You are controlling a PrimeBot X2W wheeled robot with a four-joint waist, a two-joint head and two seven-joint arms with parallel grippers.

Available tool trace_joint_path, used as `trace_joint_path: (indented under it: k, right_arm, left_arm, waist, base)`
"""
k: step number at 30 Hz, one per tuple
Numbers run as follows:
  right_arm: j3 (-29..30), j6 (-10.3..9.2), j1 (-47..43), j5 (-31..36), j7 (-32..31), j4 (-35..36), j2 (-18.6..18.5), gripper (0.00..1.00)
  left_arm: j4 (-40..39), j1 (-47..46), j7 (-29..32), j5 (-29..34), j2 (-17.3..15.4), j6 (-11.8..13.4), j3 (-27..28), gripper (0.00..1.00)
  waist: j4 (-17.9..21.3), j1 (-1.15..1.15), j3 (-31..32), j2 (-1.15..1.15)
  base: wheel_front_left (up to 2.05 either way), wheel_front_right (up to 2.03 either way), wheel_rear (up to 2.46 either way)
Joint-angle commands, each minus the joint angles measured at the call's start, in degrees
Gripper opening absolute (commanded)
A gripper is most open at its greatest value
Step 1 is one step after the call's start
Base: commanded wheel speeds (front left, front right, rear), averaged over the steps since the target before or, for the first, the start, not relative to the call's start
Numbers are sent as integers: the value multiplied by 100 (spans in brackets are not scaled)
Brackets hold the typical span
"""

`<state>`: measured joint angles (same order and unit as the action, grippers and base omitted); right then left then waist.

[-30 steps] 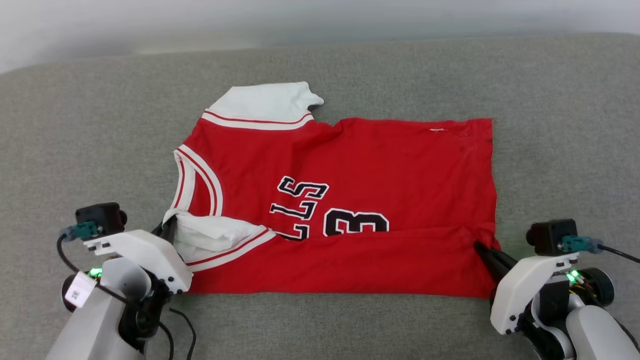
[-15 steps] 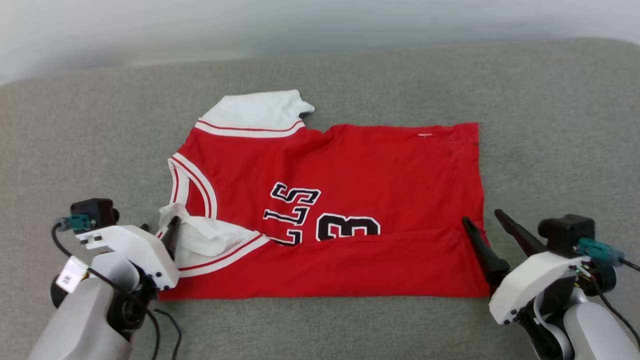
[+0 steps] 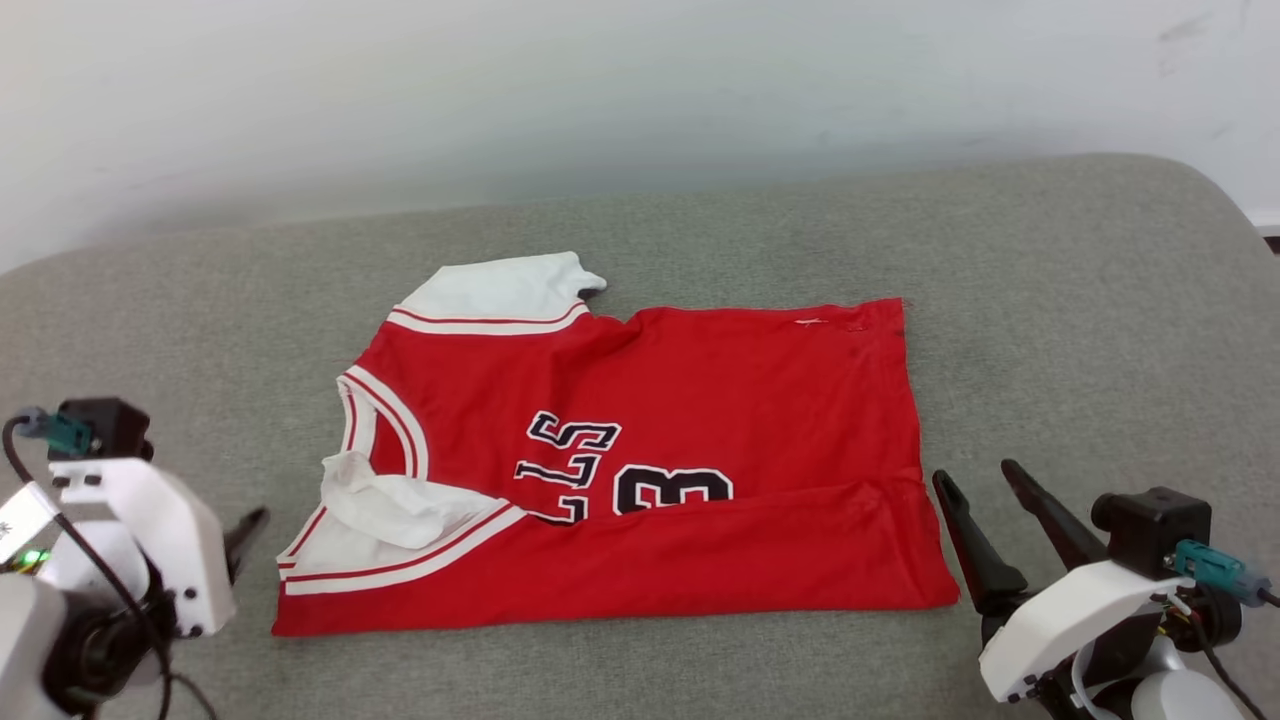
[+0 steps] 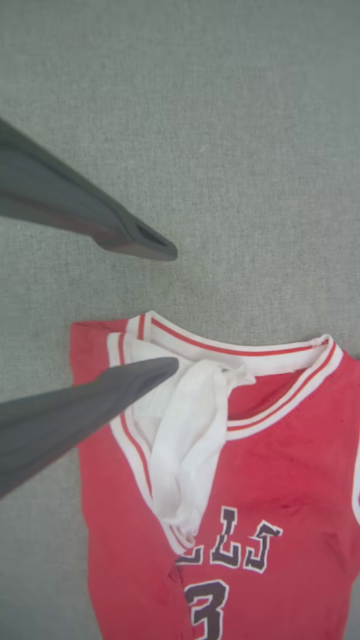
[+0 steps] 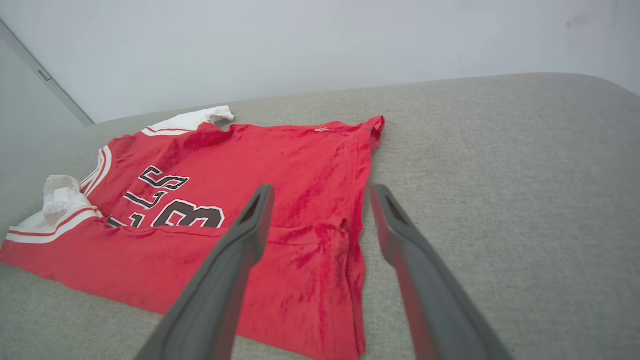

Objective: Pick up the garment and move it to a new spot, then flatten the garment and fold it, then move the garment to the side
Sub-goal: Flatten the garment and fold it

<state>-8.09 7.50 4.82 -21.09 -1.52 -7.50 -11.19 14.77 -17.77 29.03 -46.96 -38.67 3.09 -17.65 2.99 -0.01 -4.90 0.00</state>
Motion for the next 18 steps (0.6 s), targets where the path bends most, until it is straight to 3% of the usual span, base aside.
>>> trace_joint_path:
  k: [1, 6, 13, 18]
  right_arm:
    - [13, -2, -88, -11, -56, 109, 73, 100]
    - [31, -2, -118, 22, -195, 295, 153, 100]
    - [41, -2, 37, 69, -304, 399, 212, 100]
    - [96, -2, 83, 53, -327, 410, 200, 100]
  left_arm:
    - [-192, 197, 401, -168, -181, 58, 21, 100]
    - [-593, 579, 1127, -499, -446, 276, 57, 100]
    - [-474, 659, 1290, -788, -261, 368, 92, 100]
    - [-58, 634, 1418, -950, 5, 248, -65, 98]
  waist:
    - [72, 1, -19, 0]
    - [232, 1, -228, 0]
    - [433, 1, -629, 0]
    - [541, 1, -778, 0]
  base:
    - [0, 0, 0]
    - [0, 0, 0]
    - [0, 0, 0]
    - [0, 0, 0]
